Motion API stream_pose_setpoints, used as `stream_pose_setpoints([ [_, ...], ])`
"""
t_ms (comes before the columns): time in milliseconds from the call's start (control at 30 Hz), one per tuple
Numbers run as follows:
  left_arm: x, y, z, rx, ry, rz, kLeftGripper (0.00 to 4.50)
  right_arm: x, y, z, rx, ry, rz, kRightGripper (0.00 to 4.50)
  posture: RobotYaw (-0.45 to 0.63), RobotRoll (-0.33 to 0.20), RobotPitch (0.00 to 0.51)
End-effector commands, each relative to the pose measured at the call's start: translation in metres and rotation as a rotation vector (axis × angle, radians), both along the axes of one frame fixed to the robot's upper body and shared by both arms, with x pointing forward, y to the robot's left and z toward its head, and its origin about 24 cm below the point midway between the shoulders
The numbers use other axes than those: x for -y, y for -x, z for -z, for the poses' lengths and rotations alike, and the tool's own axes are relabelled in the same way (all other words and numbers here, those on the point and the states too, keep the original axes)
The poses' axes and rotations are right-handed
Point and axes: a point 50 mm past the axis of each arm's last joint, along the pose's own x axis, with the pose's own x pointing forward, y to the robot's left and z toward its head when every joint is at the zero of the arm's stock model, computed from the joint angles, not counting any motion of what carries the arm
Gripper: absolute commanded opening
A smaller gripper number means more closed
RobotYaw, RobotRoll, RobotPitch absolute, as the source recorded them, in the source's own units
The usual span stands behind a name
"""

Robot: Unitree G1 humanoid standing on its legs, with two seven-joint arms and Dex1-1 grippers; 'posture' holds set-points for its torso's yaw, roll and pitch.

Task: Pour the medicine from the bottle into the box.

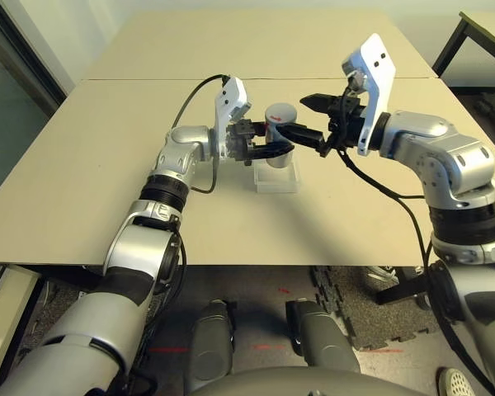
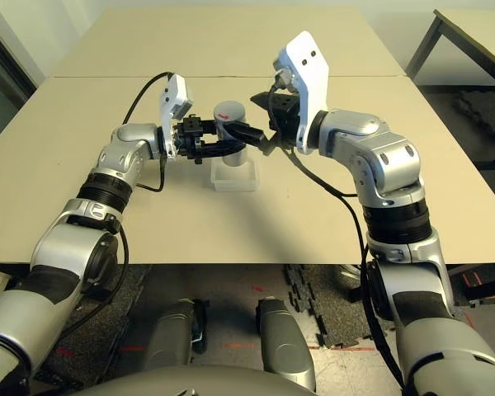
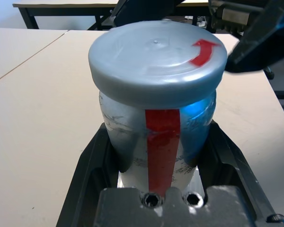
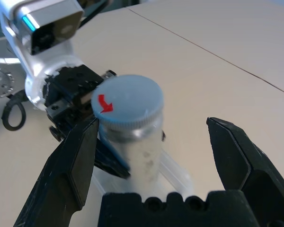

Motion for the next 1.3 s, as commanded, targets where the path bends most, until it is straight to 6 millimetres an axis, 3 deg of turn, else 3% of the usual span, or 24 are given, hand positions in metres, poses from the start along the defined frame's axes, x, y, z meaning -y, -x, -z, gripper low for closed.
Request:
stream_pose_setpoints([
  [33,0.003,-0.001,-0.002,0.014,-0.018,0.011,2.43,0.01,0.005,0.0,-0.007,-0.007,0.038,4.5,-0.26,0.0,0.099],
  [467,0.001,-0.002,-0.002,0.016,-0.022,0.004,2.43,0.01,0.019,0.0,-0.032,-0.002,-0.003,4.5,-0.26,0.0,0.095],
  [1300,0.008,-0.001,-0.002,0.026,-0.023,0.032,2.43,-0.028,-0.008,-0.003,-0.004,0.015,-0.12,4.5,-0.23,0.0,0.08],
])
